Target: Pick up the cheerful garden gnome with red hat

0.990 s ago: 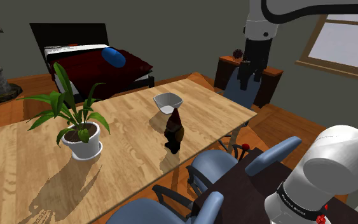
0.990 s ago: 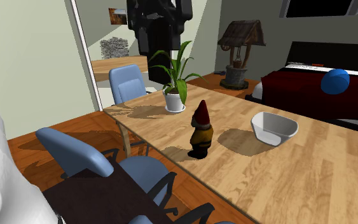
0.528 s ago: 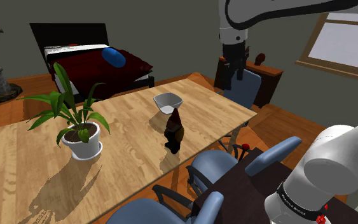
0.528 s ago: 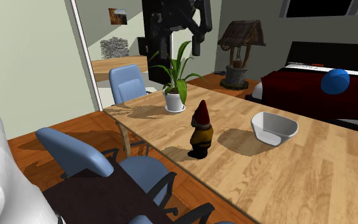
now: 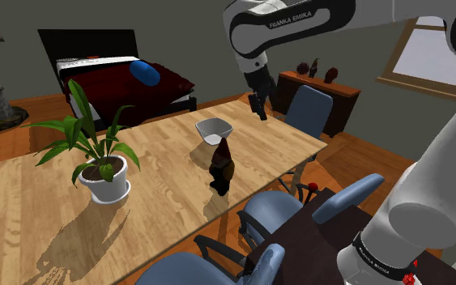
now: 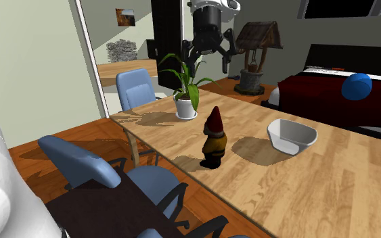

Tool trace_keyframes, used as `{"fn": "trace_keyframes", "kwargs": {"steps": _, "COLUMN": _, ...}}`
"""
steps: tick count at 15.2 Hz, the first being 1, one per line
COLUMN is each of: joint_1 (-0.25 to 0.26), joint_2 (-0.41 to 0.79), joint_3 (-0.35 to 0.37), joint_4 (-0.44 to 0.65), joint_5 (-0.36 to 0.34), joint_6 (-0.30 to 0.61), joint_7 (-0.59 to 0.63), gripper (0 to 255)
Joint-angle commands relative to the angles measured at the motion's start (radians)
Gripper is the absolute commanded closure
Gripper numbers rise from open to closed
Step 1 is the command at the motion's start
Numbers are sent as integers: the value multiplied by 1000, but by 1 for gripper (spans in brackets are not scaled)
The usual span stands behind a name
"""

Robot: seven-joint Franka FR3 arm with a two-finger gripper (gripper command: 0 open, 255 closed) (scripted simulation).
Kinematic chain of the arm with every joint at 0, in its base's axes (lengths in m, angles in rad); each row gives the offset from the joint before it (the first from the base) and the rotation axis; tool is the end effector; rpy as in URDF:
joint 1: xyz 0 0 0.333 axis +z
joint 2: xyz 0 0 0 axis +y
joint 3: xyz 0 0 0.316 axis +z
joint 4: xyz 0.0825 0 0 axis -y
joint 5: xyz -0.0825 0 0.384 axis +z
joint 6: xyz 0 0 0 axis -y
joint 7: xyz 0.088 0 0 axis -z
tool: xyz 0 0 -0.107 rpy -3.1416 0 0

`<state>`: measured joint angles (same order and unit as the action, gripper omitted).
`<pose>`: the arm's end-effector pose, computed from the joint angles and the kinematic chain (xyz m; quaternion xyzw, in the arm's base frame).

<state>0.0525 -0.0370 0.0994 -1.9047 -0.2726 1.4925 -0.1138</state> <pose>0.5047 0.0469 0.4906 0.9626 0.1432 -0.1823 0.1403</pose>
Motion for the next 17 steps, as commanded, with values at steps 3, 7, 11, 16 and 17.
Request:
{"fn": "trace_keyframes", "kwargs": {"steps": 3, "joint_1": 29, "joint_2": 213, "joint_3": 26, "joint_4": 177, "joint_5": -66, "joint_6": -64, "joint_7": -29, "gripper": 0}}
{"fn": "trace_keyframes", "kwargs": {"steps": 7, "joint_1": 70, "joint_2": 423, "joint_3": 40, "joint_4": 363, "joint_5": -138, "joint_6": -136, "joint_7": -70, "gripper": 0}}
{"fn": "trace_keyframes", "kwargs": {"steps": 11, "joint_1": 123, "joint_2": 639, "joint_3": 40, "joint_4": 570, "joint_5": -211, "joint_6": -219, "joint_7": -129, "gripper": 0}}
{"fn": "trace_keyframes", "kwargs": {"steps": 16, "joint_1": 205, "joint_2": 934, "joint_3": 20, "joint_4": 887, "joint_5": -303, "joint_6": -338, "joint_7": -243, "gripper": 0}}
{"fn": "trace_keyframes", "kwargs": {"steps": 17, "joint_1": 224, "joint_2": 1001, "joint_3": 13, "joint_4": 967, "joint_5": -322, "joint_6": -367, "joint_7": -275, "gripper": 0}}
